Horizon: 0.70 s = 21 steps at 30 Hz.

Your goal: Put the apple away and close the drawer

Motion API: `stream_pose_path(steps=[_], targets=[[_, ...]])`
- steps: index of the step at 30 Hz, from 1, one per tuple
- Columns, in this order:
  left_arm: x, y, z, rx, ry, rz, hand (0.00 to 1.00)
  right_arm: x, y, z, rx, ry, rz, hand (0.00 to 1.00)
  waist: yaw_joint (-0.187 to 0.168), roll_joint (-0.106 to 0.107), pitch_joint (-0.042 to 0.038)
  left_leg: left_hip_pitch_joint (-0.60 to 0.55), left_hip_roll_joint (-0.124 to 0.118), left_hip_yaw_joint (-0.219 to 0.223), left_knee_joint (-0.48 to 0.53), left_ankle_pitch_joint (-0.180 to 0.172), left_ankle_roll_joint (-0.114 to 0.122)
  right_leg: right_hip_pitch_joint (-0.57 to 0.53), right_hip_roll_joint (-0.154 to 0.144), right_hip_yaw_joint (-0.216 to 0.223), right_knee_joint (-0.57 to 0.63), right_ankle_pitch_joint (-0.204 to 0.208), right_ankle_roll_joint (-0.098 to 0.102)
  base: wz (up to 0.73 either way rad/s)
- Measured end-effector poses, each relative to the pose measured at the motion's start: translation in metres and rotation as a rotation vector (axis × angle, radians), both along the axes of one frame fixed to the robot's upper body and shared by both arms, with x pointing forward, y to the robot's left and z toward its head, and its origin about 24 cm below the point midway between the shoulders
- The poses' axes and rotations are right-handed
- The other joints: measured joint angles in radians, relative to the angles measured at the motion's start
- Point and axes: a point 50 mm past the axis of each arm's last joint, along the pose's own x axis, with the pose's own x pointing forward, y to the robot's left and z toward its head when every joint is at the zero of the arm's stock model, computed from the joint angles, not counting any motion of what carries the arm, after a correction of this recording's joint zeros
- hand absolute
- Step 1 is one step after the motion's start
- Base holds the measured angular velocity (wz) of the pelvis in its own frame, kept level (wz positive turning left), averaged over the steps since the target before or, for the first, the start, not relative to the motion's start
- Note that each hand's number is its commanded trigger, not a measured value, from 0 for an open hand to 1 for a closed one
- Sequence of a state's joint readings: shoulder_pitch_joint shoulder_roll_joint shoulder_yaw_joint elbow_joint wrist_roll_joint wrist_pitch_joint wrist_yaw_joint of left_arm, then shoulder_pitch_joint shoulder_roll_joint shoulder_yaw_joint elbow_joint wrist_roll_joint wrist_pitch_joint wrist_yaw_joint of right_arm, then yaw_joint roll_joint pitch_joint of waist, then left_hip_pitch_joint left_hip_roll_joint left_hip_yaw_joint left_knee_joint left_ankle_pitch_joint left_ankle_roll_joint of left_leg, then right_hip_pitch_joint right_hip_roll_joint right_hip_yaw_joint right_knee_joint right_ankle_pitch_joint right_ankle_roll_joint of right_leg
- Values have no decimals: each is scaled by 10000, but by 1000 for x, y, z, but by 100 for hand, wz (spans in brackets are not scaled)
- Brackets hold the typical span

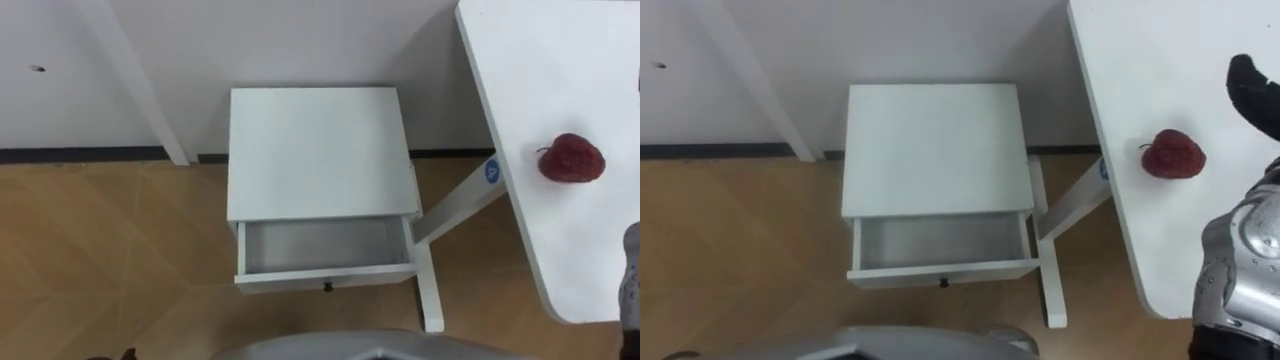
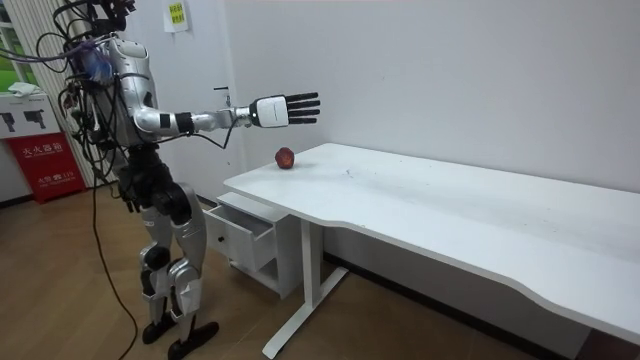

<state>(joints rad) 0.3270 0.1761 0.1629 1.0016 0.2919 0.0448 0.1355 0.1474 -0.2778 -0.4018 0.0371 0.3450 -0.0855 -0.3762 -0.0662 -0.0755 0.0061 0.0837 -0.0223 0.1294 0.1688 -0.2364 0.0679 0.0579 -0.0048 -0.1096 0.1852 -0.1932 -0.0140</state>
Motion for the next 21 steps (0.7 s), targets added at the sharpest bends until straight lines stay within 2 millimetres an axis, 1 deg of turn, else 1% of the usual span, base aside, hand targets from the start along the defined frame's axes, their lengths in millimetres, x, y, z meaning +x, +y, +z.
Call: stream_pose_path(steps=[6,13,21], targets=[[3,1,0,65,-32,-128,0,7,2,-13,-384,1067,1379,0,168,52,-8,-2,14,18,0,0,0,-11,11,10,-10,9,-11,0],[3,1,0,59,-31,-137,0,12,13,-28,-146,1802,2777,0,177,117,-8,4,18,-10,1,3,-6,42,8,-52,-39,12,-15,1],[3,0,0,-33,-39,-179,0,11,15,-38,83,2258,3405,0,144,81,-10,83,18,-40,1,3,-6,221,6,-158,-168,44,-16,3]])
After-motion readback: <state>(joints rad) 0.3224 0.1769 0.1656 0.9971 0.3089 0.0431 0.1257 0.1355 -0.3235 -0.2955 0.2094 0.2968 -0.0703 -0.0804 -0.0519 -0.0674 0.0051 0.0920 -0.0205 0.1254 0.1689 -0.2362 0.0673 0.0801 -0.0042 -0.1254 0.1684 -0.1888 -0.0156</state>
